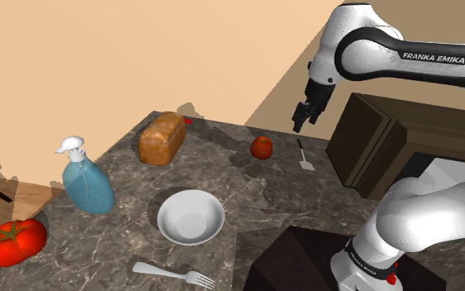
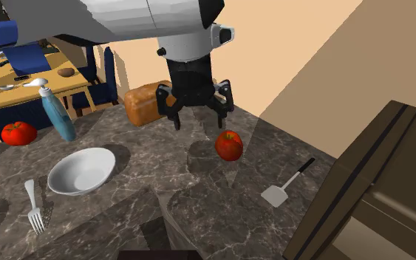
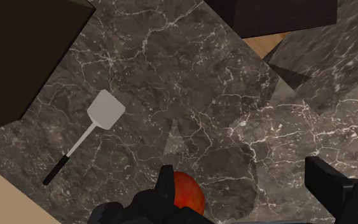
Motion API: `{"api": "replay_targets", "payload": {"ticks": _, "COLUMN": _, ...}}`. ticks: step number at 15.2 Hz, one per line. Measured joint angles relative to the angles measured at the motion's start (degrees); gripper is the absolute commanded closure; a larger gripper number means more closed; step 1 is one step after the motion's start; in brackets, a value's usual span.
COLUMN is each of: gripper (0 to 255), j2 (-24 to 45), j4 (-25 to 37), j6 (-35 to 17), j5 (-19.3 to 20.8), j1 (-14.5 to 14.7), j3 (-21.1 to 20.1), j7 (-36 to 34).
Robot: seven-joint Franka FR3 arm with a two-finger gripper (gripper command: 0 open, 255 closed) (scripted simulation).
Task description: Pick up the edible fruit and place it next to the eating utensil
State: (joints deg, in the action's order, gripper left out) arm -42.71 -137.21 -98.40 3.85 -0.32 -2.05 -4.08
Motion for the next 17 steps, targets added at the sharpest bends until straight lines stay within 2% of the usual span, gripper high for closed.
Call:
{"api": "replay_targets", "payload": {"ticks": 2, "gripper": 0, "j2": 0.61, "j4": -0.11, "j6": -0.68, "j5": 0.14, "j1": -0.11, "j3": 0.40, "j7": 0.43}}
{"api": "replay_targets", "payload": {"ticks": 6, "gripper": 0, "j2": 7.18, "j4": 0.96, "j6": -5.93, "j5": 0.80, "j1": -0.78, "j3": 2.98, "j7": 3.24}}
{"api": "replay_targets", "payload": {"ticks": 17, "gripper": 0, "j2": 30.84, "j4": 10.63, "j6": -18.88, "j5": -1.09, "j1": -1.64, "j3": 9.30, "j7": 12.32}}
